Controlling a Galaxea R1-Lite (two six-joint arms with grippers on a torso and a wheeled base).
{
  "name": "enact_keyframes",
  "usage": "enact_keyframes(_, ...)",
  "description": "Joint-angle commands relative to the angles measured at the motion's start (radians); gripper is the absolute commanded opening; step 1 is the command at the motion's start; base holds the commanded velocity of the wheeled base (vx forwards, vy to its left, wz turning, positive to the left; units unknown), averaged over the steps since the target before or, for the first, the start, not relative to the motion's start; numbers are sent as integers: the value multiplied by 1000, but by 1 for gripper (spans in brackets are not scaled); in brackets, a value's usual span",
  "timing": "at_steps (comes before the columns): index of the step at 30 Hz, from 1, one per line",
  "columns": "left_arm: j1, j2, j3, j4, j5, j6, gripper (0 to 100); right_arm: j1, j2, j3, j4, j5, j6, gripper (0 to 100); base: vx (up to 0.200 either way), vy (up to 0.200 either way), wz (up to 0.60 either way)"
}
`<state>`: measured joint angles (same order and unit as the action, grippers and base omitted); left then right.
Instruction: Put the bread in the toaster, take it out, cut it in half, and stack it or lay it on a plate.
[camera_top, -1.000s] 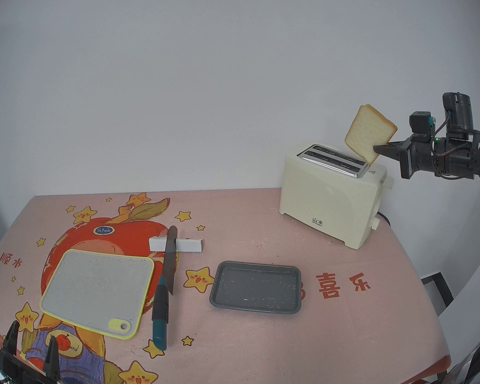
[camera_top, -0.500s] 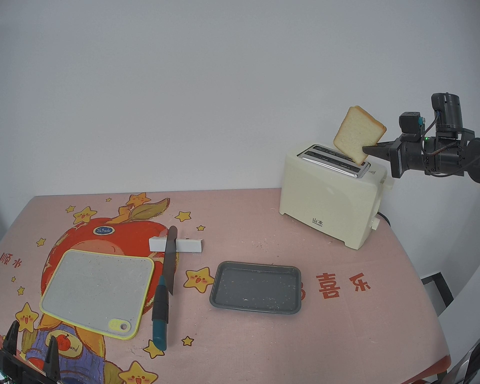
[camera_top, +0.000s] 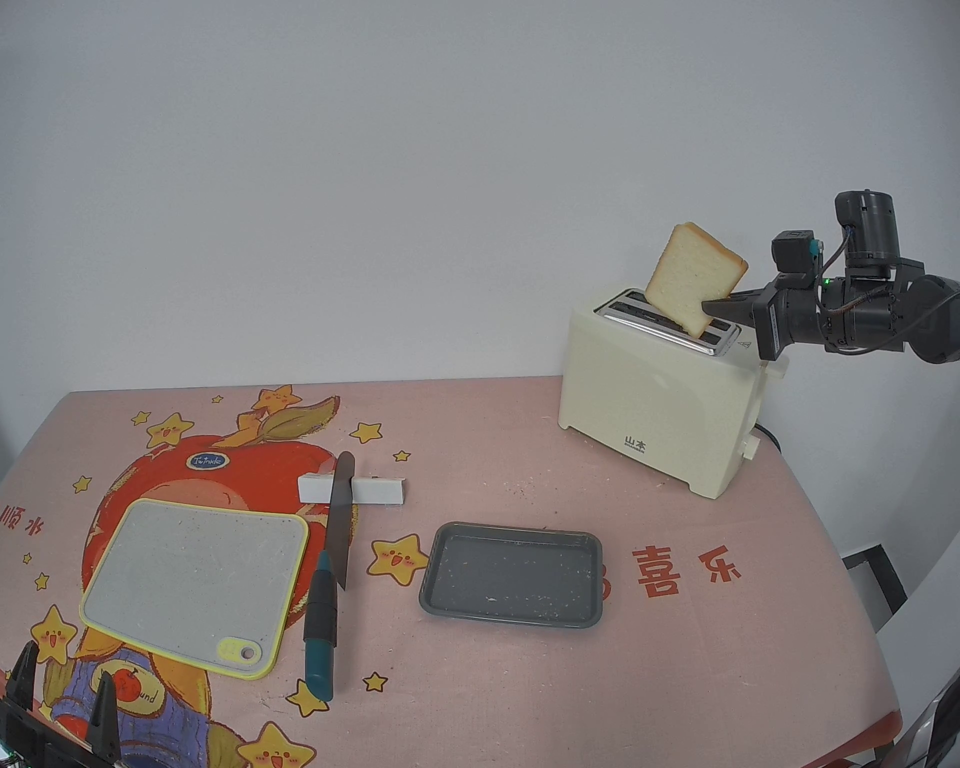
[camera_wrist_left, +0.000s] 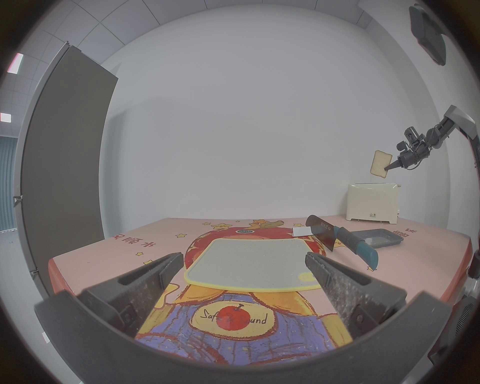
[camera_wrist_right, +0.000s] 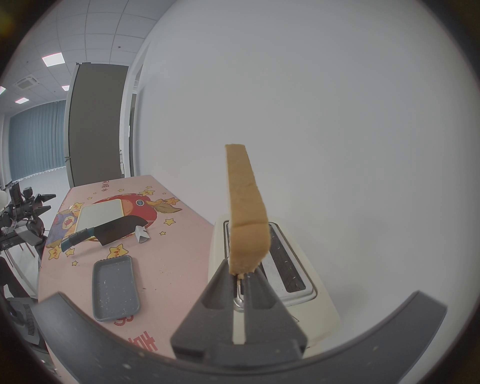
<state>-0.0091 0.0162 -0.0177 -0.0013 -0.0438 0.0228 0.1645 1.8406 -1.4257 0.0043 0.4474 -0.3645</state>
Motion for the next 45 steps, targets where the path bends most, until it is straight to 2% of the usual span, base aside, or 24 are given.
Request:
enact_keyframes(1,0,-9,18,0,-1,0,100,-3,26,-18,0,0,-1,0,0,0,0)
enact_keyframes(5,0,-9,18,0,-1,0,100,-11,43,-47,0,0,-1,0,0,0,0)
enact_keyframes(20,0,-9,18,0,-1,0,100,-26,65,-47,0,-1,-10,0,0,0,0)
enact_keyframes(28,0,-9,18,0,1,0,100,-26,65,-30,2,0,-28,0,0,0,0)
enact_keyframes(45,0,-9,18,0,-1,0,100,-20,69,-12,2,0,-30,0,0,0,0)
